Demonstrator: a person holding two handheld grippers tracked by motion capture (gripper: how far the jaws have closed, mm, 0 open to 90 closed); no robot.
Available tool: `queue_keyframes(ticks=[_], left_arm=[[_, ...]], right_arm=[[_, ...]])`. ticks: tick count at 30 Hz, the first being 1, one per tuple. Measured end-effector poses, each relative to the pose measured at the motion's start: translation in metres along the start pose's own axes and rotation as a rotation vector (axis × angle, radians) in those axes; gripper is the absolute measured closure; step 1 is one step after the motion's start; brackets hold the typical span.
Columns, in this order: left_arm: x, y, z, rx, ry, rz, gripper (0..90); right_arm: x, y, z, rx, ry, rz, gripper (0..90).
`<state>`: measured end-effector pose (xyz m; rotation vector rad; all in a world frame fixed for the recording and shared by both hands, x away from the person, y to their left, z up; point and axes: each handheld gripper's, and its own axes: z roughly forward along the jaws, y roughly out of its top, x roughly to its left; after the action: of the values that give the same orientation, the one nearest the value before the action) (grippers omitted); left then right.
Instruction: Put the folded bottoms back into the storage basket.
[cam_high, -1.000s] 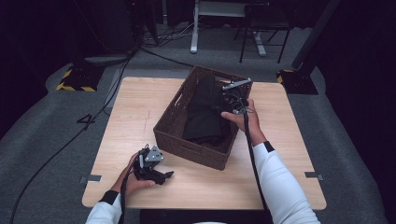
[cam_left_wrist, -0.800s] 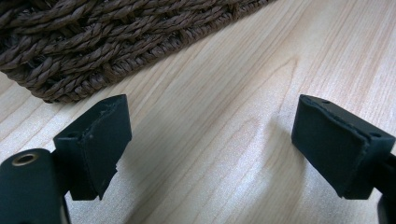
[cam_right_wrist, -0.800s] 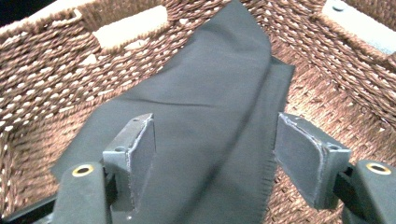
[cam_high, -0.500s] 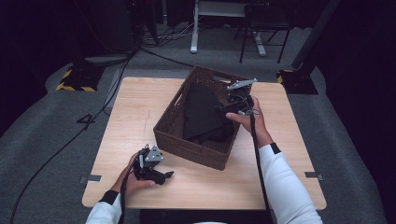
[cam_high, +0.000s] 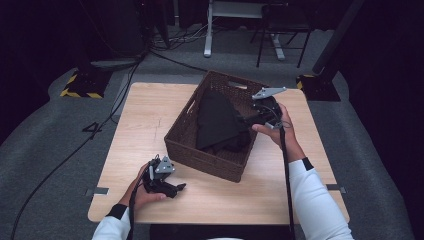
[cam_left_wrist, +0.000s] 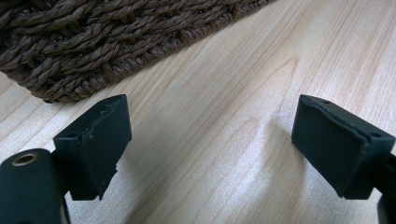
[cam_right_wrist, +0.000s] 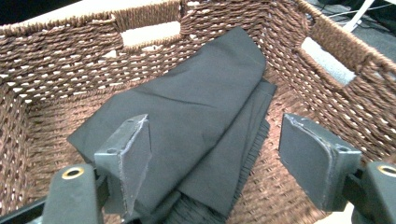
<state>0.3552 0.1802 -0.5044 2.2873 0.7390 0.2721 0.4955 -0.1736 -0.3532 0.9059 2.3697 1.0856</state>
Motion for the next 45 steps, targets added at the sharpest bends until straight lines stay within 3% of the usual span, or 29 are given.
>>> queue_keyframes(ticks=[12,18,24,34,45], left_arm=[[0.0,0.0,0.0,0.0,0.0,-0.001,12.5],[0.0,0.0,0.0,0.0,0.0,-0.001,12.4],[0.0,0.0,0.0,0.0,-0.001,0.0,12.5],[0.0,0.0,0.0,0.0,0.0,0.0,12.4],[0.0,0.0,0.0,0.0,0.001,0.0,12.5]], right_arm=[[-0.005,-0.016,-0.026,-0.015,-0.006,-0.027,26.9],[-0.005,-0.024,-0.038,-0.016,-0.025,-0.062,26.5],[-0.001,-0.034,-0.047,-0.017,-0.047,-0.104,25.9],[0.003,-0.052,-0.065,-0.034,-0.051,-0.125,26.0],[0.01,-0.079,-0.079,-0.006,-0.085,-0.156,26.1]])
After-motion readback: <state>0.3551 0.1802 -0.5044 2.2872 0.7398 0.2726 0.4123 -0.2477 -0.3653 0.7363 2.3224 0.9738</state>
